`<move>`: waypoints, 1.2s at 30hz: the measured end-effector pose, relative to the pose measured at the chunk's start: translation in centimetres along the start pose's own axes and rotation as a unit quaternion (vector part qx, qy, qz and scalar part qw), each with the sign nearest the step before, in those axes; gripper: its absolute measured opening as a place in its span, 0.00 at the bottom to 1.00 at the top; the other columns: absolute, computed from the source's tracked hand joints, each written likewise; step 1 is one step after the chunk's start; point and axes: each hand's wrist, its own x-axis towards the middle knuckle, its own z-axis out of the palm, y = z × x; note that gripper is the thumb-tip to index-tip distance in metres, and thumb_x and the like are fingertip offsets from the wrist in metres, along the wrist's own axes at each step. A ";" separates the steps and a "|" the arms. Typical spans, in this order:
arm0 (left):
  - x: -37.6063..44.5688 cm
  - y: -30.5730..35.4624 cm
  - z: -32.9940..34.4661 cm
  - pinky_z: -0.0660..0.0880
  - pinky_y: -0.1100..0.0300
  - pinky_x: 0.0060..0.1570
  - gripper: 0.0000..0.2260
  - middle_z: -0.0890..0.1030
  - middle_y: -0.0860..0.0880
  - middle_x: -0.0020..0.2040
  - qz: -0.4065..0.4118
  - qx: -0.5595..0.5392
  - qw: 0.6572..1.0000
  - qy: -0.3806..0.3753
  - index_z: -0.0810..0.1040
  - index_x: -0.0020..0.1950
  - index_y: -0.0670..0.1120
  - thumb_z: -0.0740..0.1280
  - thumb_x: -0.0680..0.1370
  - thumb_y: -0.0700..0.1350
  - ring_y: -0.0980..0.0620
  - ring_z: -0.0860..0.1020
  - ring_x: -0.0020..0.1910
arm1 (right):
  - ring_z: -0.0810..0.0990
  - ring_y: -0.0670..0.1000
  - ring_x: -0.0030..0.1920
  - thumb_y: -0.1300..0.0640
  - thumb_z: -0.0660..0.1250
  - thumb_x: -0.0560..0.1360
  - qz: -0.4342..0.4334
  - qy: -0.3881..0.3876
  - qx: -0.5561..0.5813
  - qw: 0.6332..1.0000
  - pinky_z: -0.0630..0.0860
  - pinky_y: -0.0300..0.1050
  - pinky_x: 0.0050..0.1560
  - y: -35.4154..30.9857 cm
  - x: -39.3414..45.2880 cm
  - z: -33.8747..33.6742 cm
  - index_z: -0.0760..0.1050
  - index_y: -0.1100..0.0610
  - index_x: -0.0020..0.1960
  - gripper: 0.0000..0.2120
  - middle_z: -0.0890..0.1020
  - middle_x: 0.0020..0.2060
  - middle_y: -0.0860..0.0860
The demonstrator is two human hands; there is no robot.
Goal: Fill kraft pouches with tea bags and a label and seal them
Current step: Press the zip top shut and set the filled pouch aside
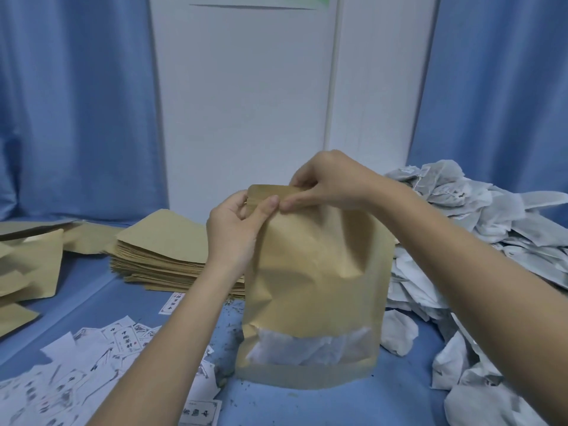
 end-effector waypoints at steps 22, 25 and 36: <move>-0.1 -1.3 -1.0 0.60 0.61 0.30 0.15 0.64 0.55 0.24 0.055 0.106 0.984 0.130 0.70 0.32 0.47 0.73 0.72 0.49 0.58 0.60 0.26 | 0.72 0.44 0.35 0.41 0.73 0.65 -0.005 0.045 -0.062 0.997 0.67 0.41 0.35 -0.2 -0.6 1.0 0.79 0.47 0.42 0.12 0.73 0.28 0.40; -0.5 -1.6 -0.8 0.57 0.64 0.27 0.17 0.62 0.56 0.22 0.064 0.107 0.982 0.142 0.66 0.31 0.49 0.73 0.73 0.49 0.58 0.59 0.25 | 0.69 0.44 0.32 0.43 0.72 0.68 -0.025 0.055 -0.101 0.993 0.67 0.44 0.36 0.0 -0.5 1.3 0.80 0.51 0.42 0.12 0.70 0.25 0.42; -0.9 -1.5 -0.8 0.65 0.67 0.31 0.11 0.71 0.59 0.23 0.035 0.041 0.993 0.106 0.73 0.35 0.49 0.74 0.71 0.49 0.61 0.66 0.27 | 0.74 0.51 0.40 0.48 0.68 0.74 -0.030 0.021 -0.153 0.988 0.71 0.47 0.42 1.9 -2.1 0.4 0.79 0.58 0.45 0.12 0.79 0.35 0.50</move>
